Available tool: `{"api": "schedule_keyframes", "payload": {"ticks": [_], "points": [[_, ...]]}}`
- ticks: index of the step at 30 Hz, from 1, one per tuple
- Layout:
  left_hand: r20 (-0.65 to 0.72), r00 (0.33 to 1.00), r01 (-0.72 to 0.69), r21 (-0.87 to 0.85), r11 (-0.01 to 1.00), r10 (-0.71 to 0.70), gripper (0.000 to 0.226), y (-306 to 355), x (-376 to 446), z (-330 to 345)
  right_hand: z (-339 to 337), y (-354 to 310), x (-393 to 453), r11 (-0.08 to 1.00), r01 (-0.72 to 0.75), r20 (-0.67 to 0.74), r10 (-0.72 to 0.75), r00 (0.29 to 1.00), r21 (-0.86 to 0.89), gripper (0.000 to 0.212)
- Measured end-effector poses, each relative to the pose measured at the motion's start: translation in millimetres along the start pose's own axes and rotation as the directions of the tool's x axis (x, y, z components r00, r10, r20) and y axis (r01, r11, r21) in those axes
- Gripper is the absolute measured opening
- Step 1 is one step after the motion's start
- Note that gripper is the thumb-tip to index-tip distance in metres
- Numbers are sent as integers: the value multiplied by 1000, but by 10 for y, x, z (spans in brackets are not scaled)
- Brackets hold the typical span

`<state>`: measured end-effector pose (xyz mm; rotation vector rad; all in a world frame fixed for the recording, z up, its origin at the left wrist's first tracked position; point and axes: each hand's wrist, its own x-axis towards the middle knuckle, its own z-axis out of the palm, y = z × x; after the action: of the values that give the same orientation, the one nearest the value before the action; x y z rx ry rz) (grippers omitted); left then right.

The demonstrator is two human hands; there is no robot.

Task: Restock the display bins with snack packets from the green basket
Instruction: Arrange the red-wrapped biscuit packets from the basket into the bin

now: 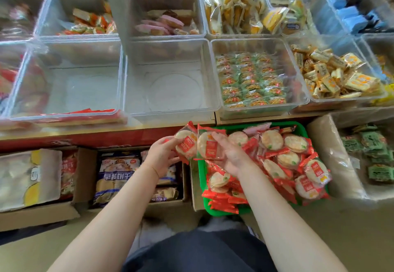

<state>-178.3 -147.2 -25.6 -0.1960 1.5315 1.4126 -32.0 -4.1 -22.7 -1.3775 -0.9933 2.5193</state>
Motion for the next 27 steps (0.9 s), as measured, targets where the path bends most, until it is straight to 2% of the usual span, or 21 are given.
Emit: {"api": "schedule_keyframes", "payload": {"ticks": [2,5,7,10,12,15,17,19,21,24,27], "points": [[-14,1000,-7,-8,1000,7,26,74,-53,-447,452,195,48,999,23,-46,-25,999,-45,9],[64,998,-4,64,998,0,25,287,-160,-1251,1281,503,97,994,40,-65,-46,997,-100,8],[130,991,-26,197,980,0,32,493,-223,-1832,1848,737,142,984,64,-43,-72,996,-163,14],[268,963,-88,421,903,-31,47,841,-292,-2548,2604,977,209,961,93,6,-95,995,-261,24],[287,957,-116,518,847,-44,39,1079,-332,-2990,3094,1060,264,949,111,35,-105,994,-295,28],[200,973,-213,583,784,116,28,1424,-332,-3468,3624,1047,363,944,172,-4,-180,984,-281,30],[125,950,-310,498,810,287,27,1618,-235,-3697,3820,978,462,938,223,-83,-253,964,-265,31],[20,890,-424,406,809,456,26,1793,-73,-3876,3930,891,567,928,268,-158,-315,936,-259,32],[-50,805,-519,423,743,591,20,1956,101,-3957,4006,782,664,907,293,-195,-360,912,-302,36],[-57,668,-561,618,551,742,18,2129,364,-3929,4100,634,824,812,329,-173,-456,873,-482,24],[27,536,-573,746,340,844,19,2265,643,-3858,4173,529,1018,629,324,-116,-555,824,-706,18]]}}
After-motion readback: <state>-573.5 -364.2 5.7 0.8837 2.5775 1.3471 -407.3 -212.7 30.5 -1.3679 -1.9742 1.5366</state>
